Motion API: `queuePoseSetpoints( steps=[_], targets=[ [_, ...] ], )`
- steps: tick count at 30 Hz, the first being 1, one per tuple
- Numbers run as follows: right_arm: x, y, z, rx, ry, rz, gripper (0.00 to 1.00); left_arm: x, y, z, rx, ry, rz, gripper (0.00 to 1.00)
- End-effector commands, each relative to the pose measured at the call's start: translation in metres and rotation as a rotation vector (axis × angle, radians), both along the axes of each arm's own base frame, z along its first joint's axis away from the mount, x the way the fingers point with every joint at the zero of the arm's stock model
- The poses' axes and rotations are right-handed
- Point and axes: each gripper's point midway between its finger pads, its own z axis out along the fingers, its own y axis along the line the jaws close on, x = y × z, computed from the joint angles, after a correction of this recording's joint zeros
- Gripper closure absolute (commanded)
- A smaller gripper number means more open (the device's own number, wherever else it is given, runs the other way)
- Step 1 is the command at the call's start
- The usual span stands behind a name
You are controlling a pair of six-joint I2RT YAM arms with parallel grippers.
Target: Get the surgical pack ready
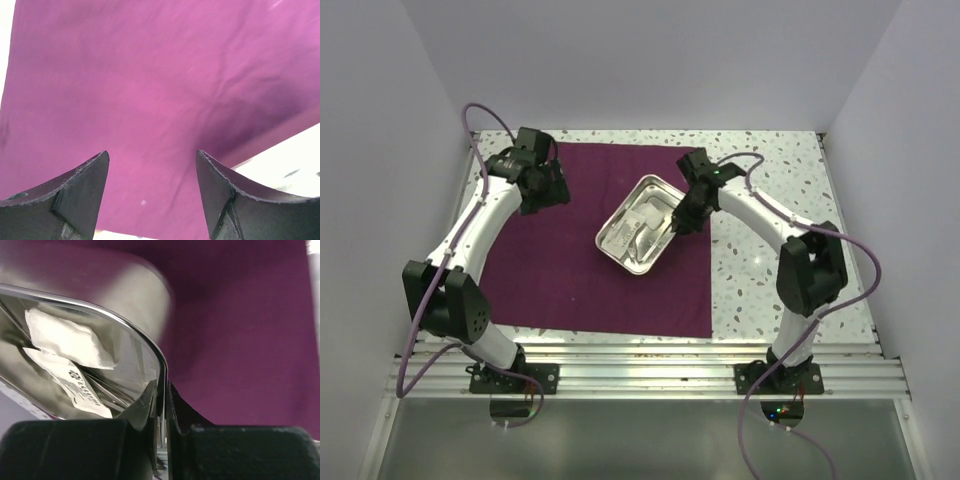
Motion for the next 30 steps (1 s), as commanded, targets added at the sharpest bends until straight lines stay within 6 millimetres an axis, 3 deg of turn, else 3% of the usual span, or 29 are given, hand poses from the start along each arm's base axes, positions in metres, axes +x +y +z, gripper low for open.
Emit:
queuePoseSetpoints(
  steps=[1, 4, 5, 10, 20, 28, 29, 30],
  targets=[
    [0.033, 0.062, 0.007, 0.174, -0.09, -0.155, 1.0, -0.027, 0.017, -0.002, 0.044, 0.029, 0.071, 0.26],
    [0.034, 0.096, -0.002, 0.211, -0.086, -0.108, 1.0, -0.039, 0.019, -0.004, 0.039, 0.038, 0.07, 0.26],
    [0.032, 0.101, -0.015, 0.189, -0.064, -0.095, 1.0, -0.041, 0.019, -0.004, 0.038, 0.036, 0.068, 0.26],
    [0.025, 0.119, -0.025, 0.21, -0.068, -0.068, 1.0, -0.051, 0.023, -0.008, 0.047, 0.04, 0.062, 0.26],
    [0.017, 0.128, -0.048, 0.22, 0.006, -0.026, 1.0, -0.049, 0.017, -0.019, 0.029, 0.067, 0.039, 0.26],
    [0.002, 0.122, -0.058, 0.196, 0.05, 0.004, 1.0, -0.047, 0.016, -0.027, 0.036, 0.089, 0.03, 0.26],
    [0.001, 0.121, -0.056, 0.194, 0.048, 0.013, 0.95, -0.046, 0.016, -0.03, 0.037, 0.098, 0.03, 0.25],
    [0.001, 0.121, -0.055, 0.195, 0.044, 0.019, 0.75, -0.045, 0.017, -0.03, 0.037, 0.098, 0.031, 0.25]
  ],
)
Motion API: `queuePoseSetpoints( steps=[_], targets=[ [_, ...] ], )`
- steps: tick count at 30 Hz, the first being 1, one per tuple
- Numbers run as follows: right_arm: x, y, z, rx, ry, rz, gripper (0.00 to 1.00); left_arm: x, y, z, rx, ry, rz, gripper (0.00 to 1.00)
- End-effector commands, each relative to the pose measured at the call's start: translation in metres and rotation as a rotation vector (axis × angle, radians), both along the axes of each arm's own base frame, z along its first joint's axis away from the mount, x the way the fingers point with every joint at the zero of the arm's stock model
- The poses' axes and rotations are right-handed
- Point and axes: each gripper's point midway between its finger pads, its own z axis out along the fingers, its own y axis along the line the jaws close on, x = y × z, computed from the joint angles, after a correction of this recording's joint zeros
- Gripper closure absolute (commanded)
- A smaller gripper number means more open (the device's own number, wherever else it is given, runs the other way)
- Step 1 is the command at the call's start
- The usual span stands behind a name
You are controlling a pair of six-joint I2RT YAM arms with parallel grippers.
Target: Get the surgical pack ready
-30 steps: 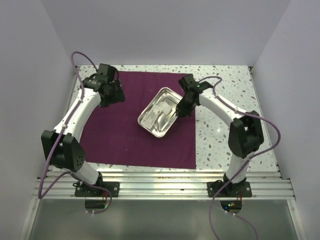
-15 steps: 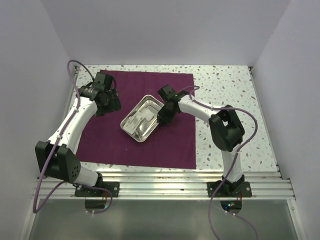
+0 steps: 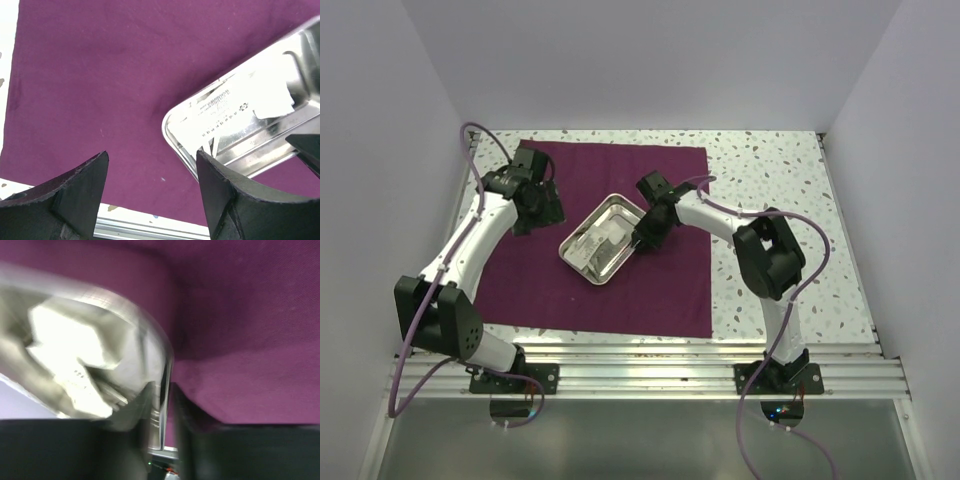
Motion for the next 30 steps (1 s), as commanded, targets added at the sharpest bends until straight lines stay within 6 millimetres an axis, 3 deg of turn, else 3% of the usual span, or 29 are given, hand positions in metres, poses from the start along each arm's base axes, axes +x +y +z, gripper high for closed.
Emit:
queuePoseSetpoints(
  steps=[1, 3, 4, 6, 9, 11, 12, 13, 14, 15, 16, 17, 18, 19, 20, 21, 22, 25, 28, 30],
  targets=[
    [0.003, 0.011, 0.021, 0.06, -0.046, 0.038, 0.66, 0.008, 0.0, -0.004, -0.002, -0.003, 0.002, 0.25],
    [0.001, 0.011, 0.029, 0.062, -0.057, 0.08, 0.5, 0.011, 0.002, -0.005, -0.001, 0.001, 0.007, 0.25],
    [0.001, 0.01, 0.033, 0.056, -0.064, 0.093, 0.34, 0.012, 0.004, -0.005, 0.005, 0.002, 0.009, 0.25],
    [0.001, 0.004, 0.052, 0.034, -0.107, 0.154, 0.24, 0.015, 0.01, -0.004, 0.018, 0.004, 0.022, 0.24],
    [0.011, -0.015, 0.086, -0.014, -0.224, 0.244, 0.18, 0.016, 0.022, -0.005, 0.031, 0.013, 0.04, 0.25],
    [0.031, -0.044, 0.097, -0.079, -0.309, 0.278, 0.19, 0.012, 0.027, -0.014, 0.03, 0.042, 0.047, 0.3],
    [0.04, -0.052, 0.108, -0.08, -0.36, 0.292, 0.21, 0.011, 0.032, -0.019, 0.023, 0.055, 0.06, 0.34],
    [0.05, -0.062, 0.11, -0.099, -0.388, 0.3, 0.22, 0.009, 0.033, -0.025, 0.011, 0.069, 0.059, 0.48],
    [0.066, -0.08, 0.116, -0.134, -0.433, 0.325, 0.28, 0.01, 0.029, -0.031, -0.024, 0.077, 0.051, 0.56],
    [0.077, -0.084, 0.112, -0.15, -0.461, 0.352, 0.34, 0.002, 0.035, -0.044, -0.036, 0.11, 0.068, 0.64],
    [0.087, -0.087, 0.108, -0.164, -0.484, 0.38, 0.45, -0.001, 0.035, -0.051, -0.054, 0.125, 0.078, 0.82],
    [0.103, -0.089, 0.115, -0.176, -0.54, 0.435, 0.7, -0.005, 0.033, -0.064, -0.077, 0.151, 0.079, 0.89],
    [0.112, -0.086, 0.108, -0.18, -0.547, 0.473, 0.82, -0.007, 0.034, -0.071, -0.084, 0.165, 0.088, 0.96],
    [0.118, -0.085, 0.082, -0.198, -0.499, 0.511, 0.9, -0.008, 0.034, -0.076, -0.091, 0.178, 0.1, 1.0],
    [0.131, -0.074, 0.089, -0.179, -0.543, 0.563, 0.97, -0.013, 0.034, -0.087, -0.09, 0.212, 0.107, 1.0],
    [0.137, -0.069, 0.066, -0.175, -0.508, 0.589, 1.0, -0.014, 0.034, -0.092, -0.094, 0.221, 0.115, 1.0],
    [0.148, -0.065, 0.072, -0.17, -0.536, 0.601, 1.0, -0.015, 0.035, -0.098, -0.09, 0.234, 0.12, 1.0],
    [0.162, -0.056, 0.059, -0.155, -0.56, 0.62, 1.0, -0.017, 0.038, -0.116, -0.083, 0.294, 0.15, 1.0],
    [0.168, -0.065, 0.04, -0.187, -0.537, 0.602, 1.0, -0.015, 0.04, -0.134, -0.068, 0.345, 0.15, 1.0],
    [0.168, -0.081, 0.016, -0.204, -0.479, 0.572, 1.0, -0.008, 0.041, -0.139, -0.063, 0.352, 0.15, 1.0]
  ],
)
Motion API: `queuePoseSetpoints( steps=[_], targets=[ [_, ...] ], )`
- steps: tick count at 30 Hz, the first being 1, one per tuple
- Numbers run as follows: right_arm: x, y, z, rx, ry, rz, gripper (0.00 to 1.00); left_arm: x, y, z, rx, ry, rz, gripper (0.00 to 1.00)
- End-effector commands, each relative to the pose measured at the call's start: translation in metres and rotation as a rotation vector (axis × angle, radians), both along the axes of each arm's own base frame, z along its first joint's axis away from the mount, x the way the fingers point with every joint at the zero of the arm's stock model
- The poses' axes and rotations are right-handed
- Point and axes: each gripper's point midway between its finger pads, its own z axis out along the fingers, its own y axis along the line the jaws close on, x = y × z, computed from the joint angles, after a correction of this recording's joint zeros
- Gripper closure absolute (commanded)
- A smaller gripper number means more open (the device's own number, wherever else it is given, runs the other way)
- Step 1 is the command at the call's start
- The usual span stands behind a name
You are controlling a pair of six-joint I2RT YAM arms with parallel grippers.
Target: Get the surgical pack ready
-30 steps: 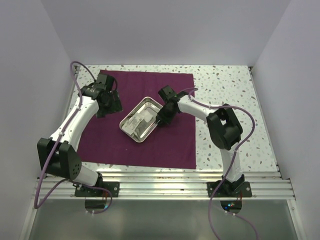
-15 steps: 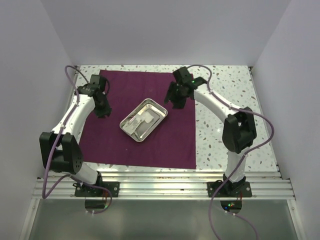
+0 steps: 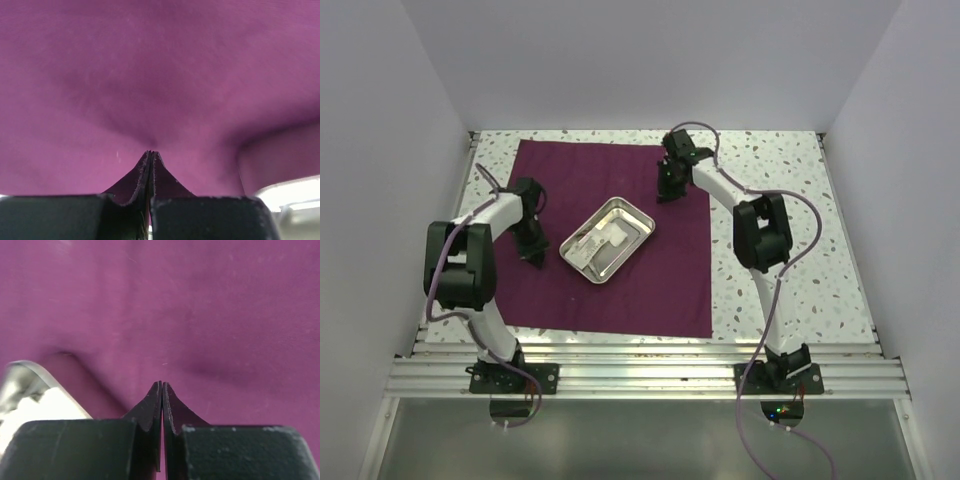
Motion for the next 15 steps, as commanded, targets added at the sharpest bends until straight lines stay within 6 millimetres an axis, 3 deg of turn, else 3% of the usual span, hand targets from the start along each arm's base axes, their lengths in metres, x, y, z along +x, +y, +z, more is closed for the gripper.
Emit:
queuePoseSetpoints(
  steps=[1, 3, 4, 6, 7, 9, 10, 14, 15],
  targets=[
    [0.004, -0.02, -0.012, -0.025, 0.003, -0.008, 1.0, 0.021, 0.003, -0.013, 0.004, -0.009, 0.032, 1.0],
    [0.0, -0.039, -0.023, -0.058, 0.033, -0.048, 1.0, 0.031, 0.001, -0.015, -0.006, -0.009, 0.025, 1.0],
    [-0.012, -0.055, -0.036, -0.115, 0.074, -0.072, 1.0, 0.031, -0.001, -0.024, -0.018, 0.025, 0.009, 1.0],
    [-0.021, -0.073, -0.035, -0.174, 0.076, -0.105, 1.0, 0.046, -0.004, -0.027, -0.025, 0.018, -0.018, 1.0],
    [-0.04, -0.084, -0.051, -0.199, 0.127, -0.114, 1.0, 0.046, -0.005, -0.037, -0.024, 0.05, -0.021, 1.0],
    [-0.054, -0.1, -0.052, -0.214, 0.158, -0.146, 1.0, 0.063, -0.006, -0.04, -0.027, 0.038, -0.027, 1.0],
    [-0.075, -0.113, -0.066, -0.232, 0.232, -0.175, 1.0, 0.072, -0.009, -0.046, -0.042, 0.037, -0.031, 1.0],
    [-0.125, -0.133, -0.071, -0.218, 0.321, -0.231, 1.0, 0.099, -0.029, -0.057, -0.118, 0.028, -0.082, 1.0],
    [-0.131, -0.134, -0.061, -0.205, 0.308, -0.239, 1.0, 0.105, -0.034, -0.058, -0.129, 0.021, -0.109, 0.99]
  ],
)
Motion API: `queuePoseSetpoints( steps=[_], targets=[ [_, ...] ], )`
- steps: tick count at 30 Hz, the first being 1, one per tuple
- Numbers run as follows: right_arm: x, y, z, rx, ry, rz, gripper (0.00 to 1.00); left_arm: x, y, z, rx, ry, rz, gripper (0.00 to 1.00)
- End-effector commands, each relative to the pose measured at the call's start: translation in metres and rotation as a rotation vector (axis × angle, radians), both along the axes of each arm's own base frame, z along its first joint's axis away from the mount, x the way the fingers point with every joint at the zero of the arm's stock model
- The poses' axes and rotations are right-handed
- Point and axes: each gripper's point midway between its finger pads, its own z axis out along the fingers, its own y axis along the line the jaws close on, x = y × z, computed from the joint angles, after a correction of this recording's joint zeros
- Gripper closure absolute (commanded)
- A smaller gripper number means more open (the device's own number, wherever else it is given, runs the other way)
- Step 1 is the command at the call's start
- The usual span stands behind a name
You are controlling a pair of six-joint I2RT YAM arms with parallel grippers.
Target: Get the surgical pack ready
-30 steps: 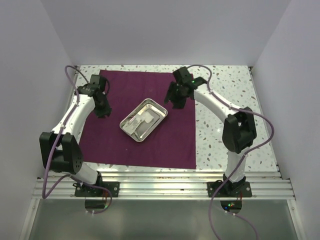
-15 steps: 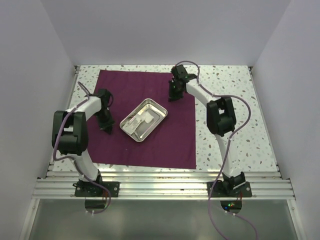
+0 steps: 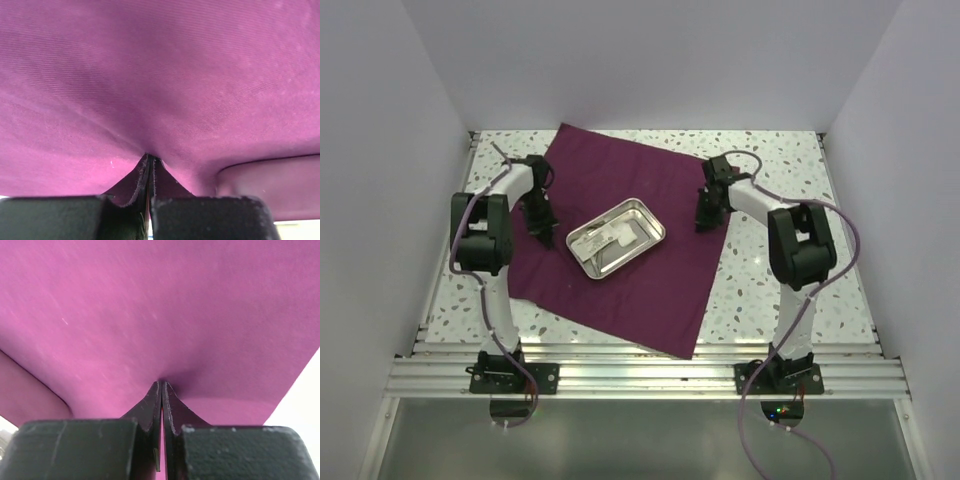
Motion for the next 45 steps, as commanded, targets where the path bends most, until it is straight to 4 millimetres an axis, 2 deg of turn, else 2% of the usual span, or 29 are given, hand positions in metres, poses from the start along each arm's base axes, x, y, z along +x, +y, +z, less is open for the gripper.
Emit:
queuePoseSetpoints(
  steps=[1, 3, 4, 5, 7, 8, 9, 10, 11, 12, 14, 15, 17, 18, 20, 21, 23, 24, 26, 27, 28, 29, 33, 38, 41, 45],
  targets=[
    [-0.075, -0.038, -0.027, -0.101, 0.198, -0.065, 1.0, 0.062, -0.025, -0.041, -0.071, -0.131, -0.071, 0.98],
    [-0.09, -0.041, -0.026, -0.098, 0.218, -0.073, 1.0, 0.072, -0.035, -0.043, -0.061, -0.132, -0.116, 0.96],
    [-0.101, -0.045, -0.025, -0.104, 0.234, -0.071, 1.0, 0.071, -0.037, -0.049, -0.053, -0.105, -0.126, 0.94],
    [-0.105, -0.048, -0.022, -0.105, 0.24, -0.079, 1.0, 0.082, -0.041, -0.043, -0.066, -0.133, -0.134, 0.93],
    [-0.115, -0.06, -0.015, -0.104, 0.243, -0.105, 1.0, 0.09, -0.044, -0.035, -0.083, -0.161, -0.149, 0.88],
    [-0.121, -0.064, -0.013, -0.104, 0.249, -0.111, 1.0, 0.092, -0.042, -0.031, -0.073, -0.172, -0.157, 0.83],
    [-0.133, -0.064, -0.013, -0.09, 0.276, -0.105, 1.0, 0.094, -0.039, -0.019, -0.059, -0.194, -0.169, 0.78],
    [-0.135, -0.064, -0.008, -0.077, 0.266, -0.093, 1.0, 0.097, -0.033, -0.01, -0.03, -0.209, -0.173, 0.75],
    [-0.134, -0.062, 0.003, -0.062, 0.236, -0.072, 1.0, 0.099, -0.031, 0.0, -0.018, -0.23, -0.178, 0.71],
    [-0.134, -0.059, 0.011, -0.043, 0.22, -0.054, 1.0, 0.102, -0.031, 0.026, -0.015, -0.288, -0.19, 0.64],
    [-0.128, -0.058, 0.031, -0.034, 0.168, -0.018, 1.0, 0.1, -0.016, 0.052, 0.065, -0.335, -0.18, 0.55],
    [-0.119, -0.057, 0.045, -0.034, 0.135, 0.002, 0.98, 0.097, -0.012, 0.081, 0.085, -0.395, -0.173, 0.52],
    [-0.107, -0.053, 0.063, -0.02, 0.088, 0.023, 0.93, 0.092, -0.002, 0.105, 0.135, -0.441, -0.156, 0.5],
    [-0.092, -0.05, 0.08, -0.011, 0.043, 0.04, 0.85, 0.084, 0.001, 0.121, 0.141, -0.472, -0.148, 0.5],
    [-0.081, -0.037, 0.094, 0.039, 0.015, 0.074, 0.73, 0.074, 0.0, 0.129, 0.133, -0.482, -0.144, 0.51],
    [-0.069, -0.029, 0.102, 0.072, -0.016, 0.101, 0.6, 0.068, -0.002, 0.138, 0.115, -0.497, -0.143, 0.51],
    [-0.062, -0.014, 0.109, 0.142, -0.031, 0.144, 0.5, 0.052, -0.012, 0.131, 0.056, -0.466, -0.139, 0.52],
    [-0.055, -0.008, 0.107, 0.152, -0.033, 0.158, 0.41, 0.042, -0.015, 0.13, 0.031, -0.468, -0.126, 0.52],
    [-0.052, 0.003, 0.107, 0.194, -0.021, 0.194, 0.34, 0.033, -0.025, 0.129, -0.029, -0.483, -0.113, 0.48],
    [-0.048, 0.005, 0.11, 0.194, -0.024, 0.198, 0.3, 0.033, -0.03, 0.137, -0.063, -0.528, -0.112, 0.46],
    [-0.047, 0.01, 0.106, 0.193, -0.015, 0.211, 0.28, 0.021, -0.035, 0.127, -0.095, -0.502, -0.115, 0.44],
    [-0.046, 0.016, 0.109, 0.21, -0.022, 0.229, 0.27, 0.018, -0.037, 0.125, -0.109, -0.506, -0.104, 0.43],
    [-0.036, 0.032, 0.117, 0.215, -0.047, 0.257, 0.25, -0.003, -0.04, 0.116, -0.138, -0.5, -0.084, 0.43],
    [-0.036, 0.045, 0.124, 0.229, -0.064, 0.273, 0.25, -0.022, -0.046, 0.111, -0.182, -0.515, -0.069, 0.48],
    [-0.04, 0.051, 0.115, 0.225, -0.041, 0.288, 0.24, -0.031, -0.051, 0.102, -0.215, -0.486, -0.073, 0.49],
    [-0.047, 0.067, 0.099, 0.226, -0.003, 0.315, 0.23, -0.029, -0.061, 0.096, -0.267, -0.482, -0.066, 0.5]
  ],
)
